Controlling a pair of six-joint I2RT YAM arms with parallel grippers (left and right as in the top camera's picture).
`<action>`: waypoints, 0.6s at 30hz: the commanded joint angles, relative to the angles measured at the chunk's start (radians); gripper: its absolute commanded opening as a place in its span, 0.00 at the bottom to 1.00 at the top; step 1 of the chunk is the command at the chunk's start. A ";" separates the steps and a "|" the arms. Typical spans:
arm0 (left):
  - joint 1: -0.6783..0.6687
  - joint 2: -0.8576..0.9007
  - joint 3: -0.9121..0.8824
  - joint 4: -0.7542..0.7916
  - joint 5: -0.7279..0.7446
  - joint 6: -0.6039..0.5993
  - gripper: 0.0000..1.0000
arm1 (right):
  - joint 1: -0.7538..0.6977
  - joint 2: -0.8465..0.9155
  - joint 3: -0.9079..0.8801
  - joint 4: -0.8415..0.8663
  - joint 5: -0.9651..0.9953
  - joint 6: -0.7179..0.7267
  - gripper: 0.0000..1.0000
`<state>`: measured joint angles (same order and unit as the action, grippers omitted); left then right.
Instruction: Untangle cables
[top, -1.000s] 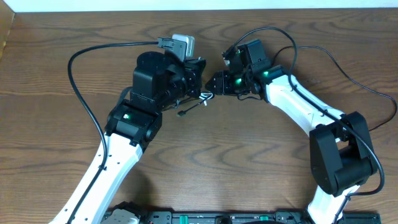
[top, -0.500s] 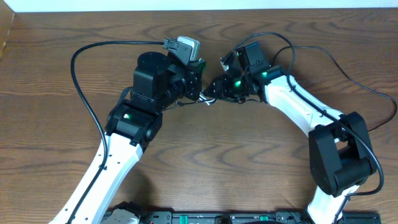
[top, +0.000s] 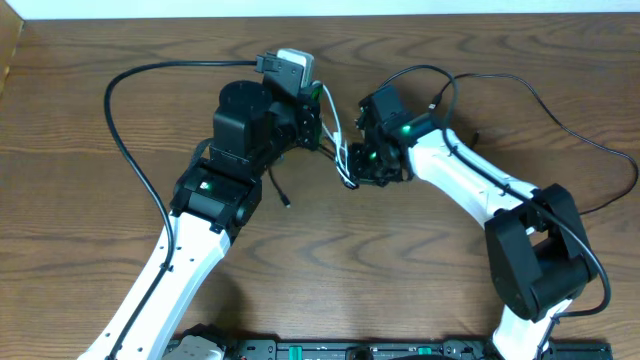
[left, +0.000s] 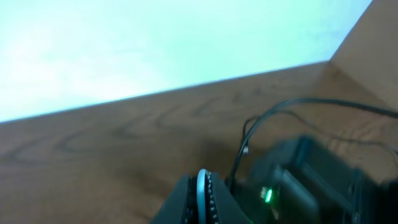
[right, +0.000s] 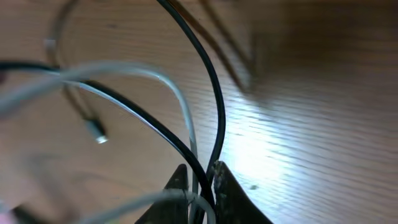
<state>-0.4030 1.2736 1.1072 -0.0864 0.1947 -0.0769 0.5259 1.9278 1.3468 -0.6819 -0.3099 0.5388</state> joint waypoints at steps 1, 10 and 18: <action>0.005 -0.009 0.010 0.070 -0.032 0.013 0.07 | 0.026 0.010 -0.003 -0.038 0.185 -0.032 0.05; 0.051 -0.093 0.010 0.209 -0.164 -0.010 0.07 | 0.018 0.010 -0.003 -0.126 0.308 -0.097 0.01; 0.067 -0.196 0.010 0.228 -0.492 -0.010 0.07 | 0.018 0.010 -0.003 -0.137 0.444 -0.150 0.04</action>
<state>-0.3466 1.1564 1.0790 0.1295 -0.0624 -0.0799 0.5472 1.9278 1.3499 -0.8124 -0.0002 0.4446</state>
